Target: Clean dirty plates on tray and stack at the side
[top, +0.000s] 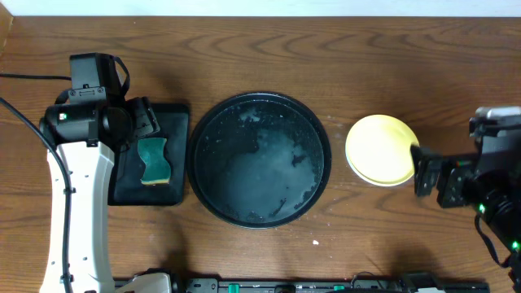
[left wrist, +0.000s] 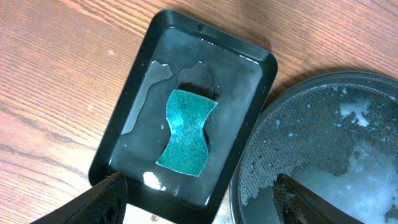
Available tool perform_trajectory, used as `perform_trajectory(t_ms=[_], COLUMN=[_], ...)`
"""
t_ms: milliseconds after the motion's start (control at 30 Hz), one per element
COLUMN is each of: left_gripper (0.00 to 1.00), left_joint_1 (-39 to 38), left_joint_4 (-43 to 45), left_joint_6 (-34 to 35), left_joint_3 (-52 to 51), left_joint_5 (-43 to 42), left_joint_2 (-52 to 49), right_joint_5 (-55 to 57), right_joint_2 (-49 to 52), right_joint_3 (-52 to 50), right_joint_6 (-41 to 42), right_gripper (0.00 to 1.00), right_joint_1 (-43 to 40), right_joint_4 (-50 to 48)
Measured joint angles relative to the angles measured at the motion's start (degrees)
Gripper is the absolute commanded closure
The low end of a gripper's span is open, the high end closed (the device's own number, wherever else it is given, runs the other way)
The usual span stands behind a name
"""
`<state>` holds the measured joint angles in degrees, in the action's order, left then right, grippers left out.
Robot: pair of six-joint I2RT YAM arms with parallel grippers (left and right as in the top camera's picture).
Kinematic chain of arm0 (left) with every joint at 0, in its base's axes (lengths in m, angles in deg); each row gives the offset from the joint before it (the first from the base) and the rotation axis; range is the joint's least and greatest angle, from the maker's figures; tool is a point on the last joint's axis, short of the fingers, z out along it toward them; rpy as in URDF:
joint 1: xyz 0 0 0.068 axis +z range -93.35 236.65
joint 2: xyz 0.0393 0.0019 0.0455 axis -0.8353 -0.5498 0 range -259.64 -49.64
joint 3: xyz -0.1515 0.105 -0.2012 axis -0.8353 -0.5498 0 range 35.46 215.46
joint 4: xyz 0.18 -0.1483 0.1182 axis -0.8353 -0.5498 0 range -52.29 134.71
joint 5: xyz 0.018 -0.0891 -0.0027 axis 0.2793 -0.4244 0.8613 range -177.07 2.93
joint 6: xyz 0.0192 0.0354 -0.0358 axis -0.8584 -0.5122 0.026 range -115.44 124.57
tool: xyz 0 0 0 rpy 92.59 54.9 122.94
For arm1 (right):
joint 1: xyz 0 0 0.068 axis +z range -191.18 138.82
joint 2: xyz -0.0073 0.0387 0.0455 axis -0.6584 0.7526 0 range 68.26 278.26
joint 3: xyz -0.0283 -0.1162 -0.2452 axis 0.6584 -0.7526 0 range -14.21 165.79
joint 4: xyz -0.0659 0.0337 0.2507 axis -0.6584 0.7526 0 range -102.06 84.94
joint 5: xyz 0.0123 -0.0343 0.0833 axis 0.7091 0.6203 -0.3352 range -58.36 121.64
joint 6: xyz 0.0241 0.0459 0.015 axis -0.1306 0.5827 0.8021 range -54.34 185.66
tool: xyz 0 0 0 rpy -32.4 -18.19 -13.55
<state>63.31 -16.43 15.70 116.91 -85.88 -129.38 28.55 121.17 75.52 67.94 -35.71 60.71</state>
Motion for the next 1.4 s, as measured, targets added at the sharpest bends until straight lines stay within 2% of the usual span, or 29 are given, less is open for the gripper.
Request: perform_trajectory(t_ms=[67,200,400,500,633,833,967,1400], left_gripper=[0.25,0.25,0.25,0.24,0.24,0.24,0.24,0.25], left_joint_1=[0.0,0.0,0.0,0.0,0.0,0.0,0.0,0.0], left_joint_4=[0.0,0.0,0.0,0.0,0.0,0.0,0.0,0.0], left_joint_6=[0.0,0.0,0.0,0.0,0.0,0.0,0.0,0.0], left_joint_3=[0.0,0.0,0.0,0.0,0.0,0.0,0.0,0.0], left_joint_5=[0.0,-0.4,-0.8,-0.8,-0.8,-0.8,-0.9,-0.8], left_joint_2=[0.0,0.0,0.0,0.0,0.0,0.0,0.0,0.0], right_joint_5=[2.1,2.0,-2.7,-3.4,-4.0,-4.4,-4.5,-4.4], right_joint_2=[-1.5,-7.9,-24.6,-32.0,-41.1,-50.8,-52.0,-52.2], right_joint_3=[-4.5,-19.9,-52.4,-64.8,-78.6,-88.2,-89.3,-89.3], right_joint_6=[-0.8,-4.7,-8.4,-8.8,-8.9,-9.0,-9.0,-9.0], right_gripper=[0.01,0.01,0.01,0.01,0.01,0.01,0.01,0.01], right_joint_1=[-0.4,-0.7,-0.7,-0.7,-0.7,-0.7,-0.7,-0.7], right_joint_4=[-8.6,-26.7,-58.6,-68.1,-72.6,-73.6,-69.4,-69.3])
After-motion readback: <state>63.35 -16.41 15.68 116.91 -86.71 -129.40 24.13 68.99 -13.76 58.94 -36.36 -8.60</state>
